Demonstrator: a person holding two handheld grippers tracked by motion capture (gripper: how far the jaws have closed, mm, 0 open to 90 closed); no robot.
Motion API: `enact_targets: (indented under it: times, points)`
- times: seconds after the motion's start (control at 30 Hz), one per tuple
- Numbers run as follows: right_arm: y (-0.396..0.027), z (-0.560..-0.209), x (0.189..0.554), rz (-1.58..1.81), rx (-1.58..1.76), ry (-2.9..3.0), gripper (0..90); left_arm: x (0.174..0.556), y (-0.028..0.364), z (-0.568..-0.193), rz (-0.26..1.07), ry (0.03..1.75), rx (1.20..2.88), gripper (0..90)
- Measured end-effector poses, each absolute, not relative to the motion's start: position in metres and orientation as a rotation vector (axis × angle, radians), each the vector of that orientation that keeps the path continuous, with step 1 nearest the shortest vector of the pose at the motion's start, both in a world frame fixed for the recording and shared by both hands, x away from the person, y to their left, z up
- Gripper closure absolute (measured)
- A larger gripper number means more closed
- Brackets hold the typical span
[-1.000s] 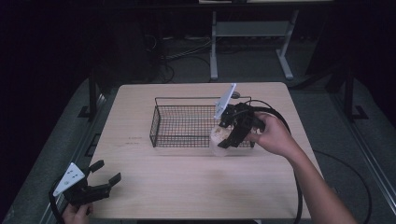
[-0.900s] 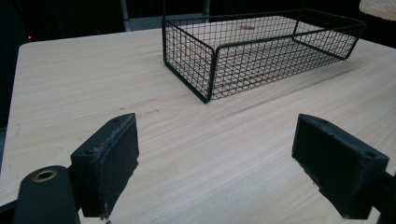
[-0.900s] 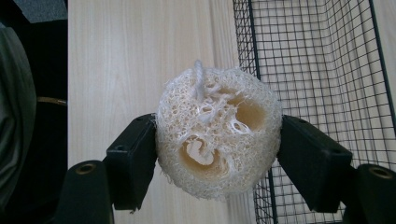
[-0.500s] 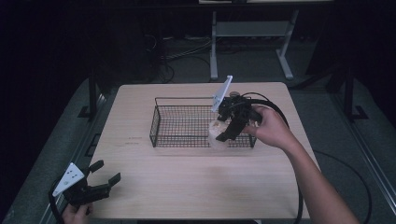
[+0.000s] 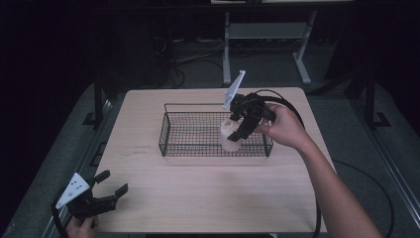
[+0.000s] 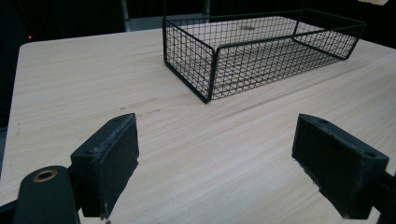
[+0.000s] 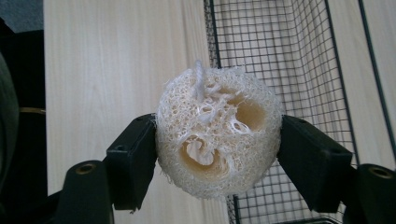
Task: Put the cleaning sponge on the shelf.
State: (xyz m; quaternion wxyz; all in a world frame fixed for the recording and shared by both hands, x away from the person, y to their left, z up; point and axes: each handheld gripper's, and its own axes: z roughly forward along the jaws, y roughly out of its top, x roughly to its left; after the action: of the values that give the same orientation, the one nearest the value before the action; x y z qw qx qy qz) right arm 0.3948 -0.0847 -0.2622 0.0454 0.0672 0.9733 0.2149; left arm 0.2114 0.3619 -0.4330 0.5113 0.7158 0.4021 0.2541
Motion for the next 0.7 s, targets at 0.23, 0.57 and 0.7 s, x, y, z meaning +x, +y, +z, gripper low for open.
enact_targets:
  times: [0.23, 0.57, 0.7]
  points:
    - [-0.082, -0.258, 0.406, 0.648, 0.221, 2.967, 29.6, 0.212, 0.361, -0.433, 0.609, 0.964, 1.726, 13.9]
    - [-0.08, -0.264, 0.423, 0.645, 0.257, 2.975, 29.6, 0.212, 0.362, -0.433, 0.608, 0.964, 1.727, 14.0]
    - [-0.079, -0.27, 0.432, 0.633, 0.276, 2.984, 29.6, 0.212, 0.362, -0.433, 0.605, 0.962, 1.726, 14.0]
